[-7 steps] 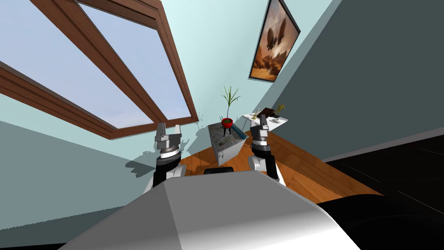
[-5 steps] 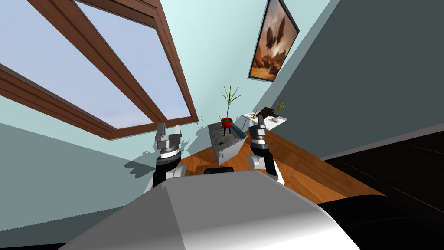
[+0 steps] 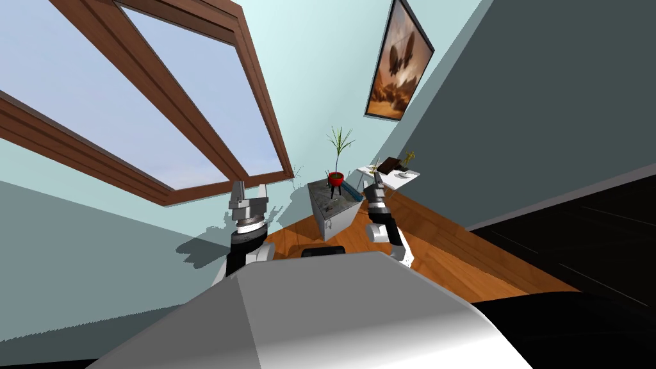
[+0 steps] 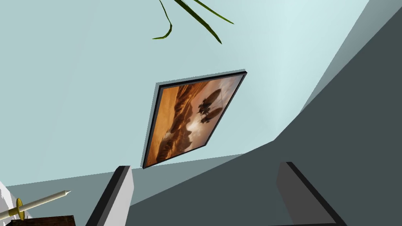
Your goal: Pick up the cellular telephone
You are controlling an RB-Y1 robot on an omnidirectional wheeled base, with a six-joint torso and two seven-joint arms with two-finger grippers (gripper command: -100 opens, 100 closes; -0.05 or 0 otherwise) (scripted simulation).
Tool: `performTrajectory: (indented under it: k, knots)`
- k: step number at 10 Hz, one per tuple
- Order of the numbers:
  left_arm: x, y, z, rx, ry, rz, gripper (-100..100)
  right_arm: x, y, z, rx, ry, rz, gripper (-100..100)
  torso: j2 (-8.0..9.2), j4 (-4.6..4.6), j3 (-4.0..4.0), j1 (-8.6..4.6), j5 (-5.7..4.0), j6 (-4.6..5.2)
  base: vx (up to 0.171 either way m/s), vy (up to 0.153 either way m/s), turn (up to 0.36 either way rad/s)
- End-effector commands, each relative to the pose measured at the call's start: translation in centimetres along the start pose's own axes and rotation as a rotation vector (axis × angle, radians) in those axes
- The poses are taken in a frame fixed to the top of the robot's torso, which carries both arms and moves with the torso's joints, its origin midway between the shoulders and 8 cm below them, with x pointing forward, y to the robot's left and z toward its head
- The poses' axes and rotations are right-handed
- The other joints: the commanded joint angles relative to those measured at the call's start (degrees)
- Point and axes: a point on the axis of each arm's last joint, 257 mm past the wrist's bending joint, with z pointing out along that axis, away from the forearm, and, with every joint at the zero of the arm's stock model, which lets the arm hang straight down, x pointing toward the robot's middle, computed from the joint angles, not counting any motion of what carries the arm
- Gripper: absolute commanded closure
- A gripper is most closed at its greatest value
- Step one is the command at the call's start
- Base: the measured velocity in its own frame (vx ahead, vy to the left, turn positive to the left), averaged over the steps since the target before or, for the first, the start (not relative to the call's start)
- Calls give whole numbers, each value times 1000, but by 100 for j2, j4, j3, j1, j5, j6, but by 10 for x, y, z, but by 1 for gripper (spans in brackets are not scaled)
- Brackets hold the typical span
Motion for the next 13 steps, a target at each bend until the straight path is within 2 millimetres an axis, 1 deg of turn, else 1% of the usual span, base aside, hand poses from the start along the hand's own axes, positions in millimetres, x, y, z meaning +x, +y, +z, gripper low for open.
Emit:
performTrajectory:
  k: [1,2,3,4,5,6,7,8,9,10,11,12,13]
  knots:
    - [0,0,0,0,0,0,0,-7,-22,10,50,-9,53,-100,0,0,0,0,0,0,-61,47,-90]
    - [0,0,0,0,0,0,0,-7,-28,10,68,-10,61,-100,3,1,1,3,1,0,-48,36,-26]
    - [0,0,0,0,0,0,0,-13,-46,16,107,-21,106,-100,0,1,0,2,1,-1,-48,56,-35]
    - [0,0,0,0,0,0,0,-13,-49,15,116,-22,106,-100,0,0,0,7,2,0,-45,42,-35]
    - [0,0,0,0,0,0,0,-18,-69,21,163,-37,156,-100,-1,0,0,4,2,-1,-56,48,-70]
    - [0,0,0,0,0,0,0,-23,-79,29,182,-49,193,-100,1,0,0,6,1,0,-79,82,-100]
    - [0,0,0,0,0,0,0,-24,-92,26,217,-57,210,-100,8,2,4,16,4,0,-56,56,-31]
    - [0,0,0,0,0,0,0,-29,-103,34,243,-72,255,-100,3,1,3,10,3,-1,-50,42,-48]
    - [0,0,0,0,0,0,0,-30,-115,30,270,-80,268,-100,0,1,0,5,2,-1,-39,35,-31]
    - [0,0,0,0,0,0,0,-34,-127,38,299,-98,321,-100,-3,0,-1,1,1,0,-49,47,-71]
    - [0,0,0,0,0,0,0,-36,-138,34,323,-107,330,-100,-2,0,-1,5,2,0,-29,32,-5]
    - [0,0,0,0,0,0,0,-39,-148,42,350,-126,387,-100,-6,-1,-3,2,1,0,-67,58,-85]
    - [0,0,0,0,0,0,0,-41,-161,38,376,-137,395,-100,2,0,1,9,2,0,-49,46,-22]
